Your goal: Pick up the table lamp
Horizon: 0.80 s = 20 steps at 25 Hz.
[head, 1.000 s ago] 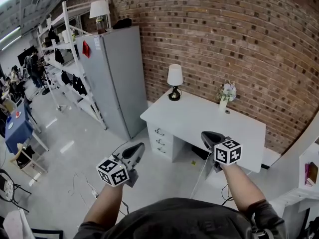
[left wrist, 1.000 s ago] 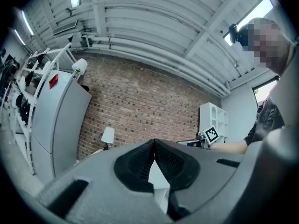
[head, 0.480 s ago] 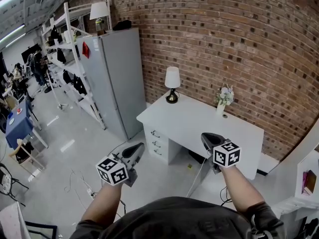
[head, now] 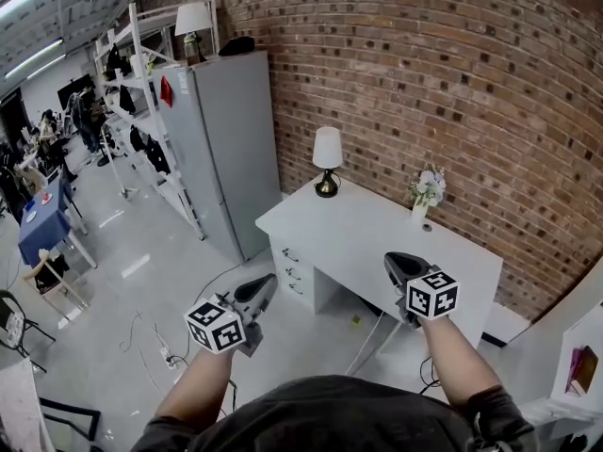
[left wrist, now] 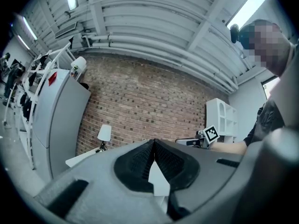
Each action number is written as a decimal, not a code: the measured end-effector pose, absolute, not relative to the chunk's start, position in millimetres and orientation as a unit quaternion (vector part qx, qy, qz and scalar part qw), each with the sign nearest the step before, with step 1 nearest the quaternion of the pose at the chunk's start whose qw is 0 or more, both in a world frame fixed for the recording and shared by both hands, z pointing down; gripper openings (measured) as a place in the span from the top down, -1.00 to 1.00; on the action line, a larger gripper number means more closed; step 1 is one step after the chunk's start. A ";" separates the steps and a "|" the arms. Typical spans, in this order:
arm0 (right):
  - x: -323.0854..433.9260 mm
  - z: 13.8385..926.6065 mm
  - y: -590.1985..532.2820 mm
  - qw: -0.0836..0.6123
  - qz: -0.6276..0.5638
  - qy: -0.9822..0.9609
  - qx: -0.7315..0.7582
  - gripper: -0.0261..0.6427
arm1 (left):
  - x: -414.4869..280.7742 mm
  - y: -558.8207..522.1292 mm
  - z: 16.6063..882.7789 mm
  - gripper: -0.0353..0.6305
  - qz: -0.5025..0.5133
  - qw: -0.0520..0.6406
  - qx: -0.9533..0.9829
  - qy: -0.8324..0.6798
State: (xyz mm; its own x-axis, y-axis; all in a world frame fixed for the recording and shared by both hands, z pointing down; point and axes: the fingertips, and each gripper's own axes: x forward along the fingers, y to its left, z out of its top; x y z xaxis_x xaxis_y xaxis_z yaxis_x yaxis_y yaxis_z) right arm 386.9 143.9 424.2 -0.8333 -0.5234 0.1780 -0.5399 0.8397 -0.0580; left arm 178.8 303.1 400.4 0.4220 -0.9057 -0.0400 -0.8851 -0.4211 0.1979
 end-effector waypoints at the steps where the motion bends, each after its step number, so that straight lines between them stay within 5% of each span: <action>1: 386.0 424.6 139.8 0.077 0.053 -0.956 0.277 0.94 | 178.7 299.7 401.4 0.88 -0.067 0.073 0.840 -0.534; 11: 342.7 450.6 80.7 0.087 0.062 -0.954 0.281 0.94 | 129.6 227.0 423.1 0.88 -0.072 0.078 0.843 -0.528; 20: 202.2 455.4 -26.9 0.078 0.056 -0.949 0.302 0.94 | -27.6 98.6 429.5 0.88 -0.079 0.071 0.851 -0.515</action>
State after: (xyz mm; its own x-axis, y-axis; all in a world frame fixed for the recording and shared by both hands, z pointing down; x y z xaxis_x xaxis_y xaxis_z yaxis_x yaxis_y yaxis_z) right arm 202.2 -26.9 455.4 -0.8057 -0.5636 0.1823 -0.5812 0.8116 -0.0591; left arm -27.6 98.6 429.5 0.4569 -0.8874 -0.0616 -0.8650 -0.4594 0.2018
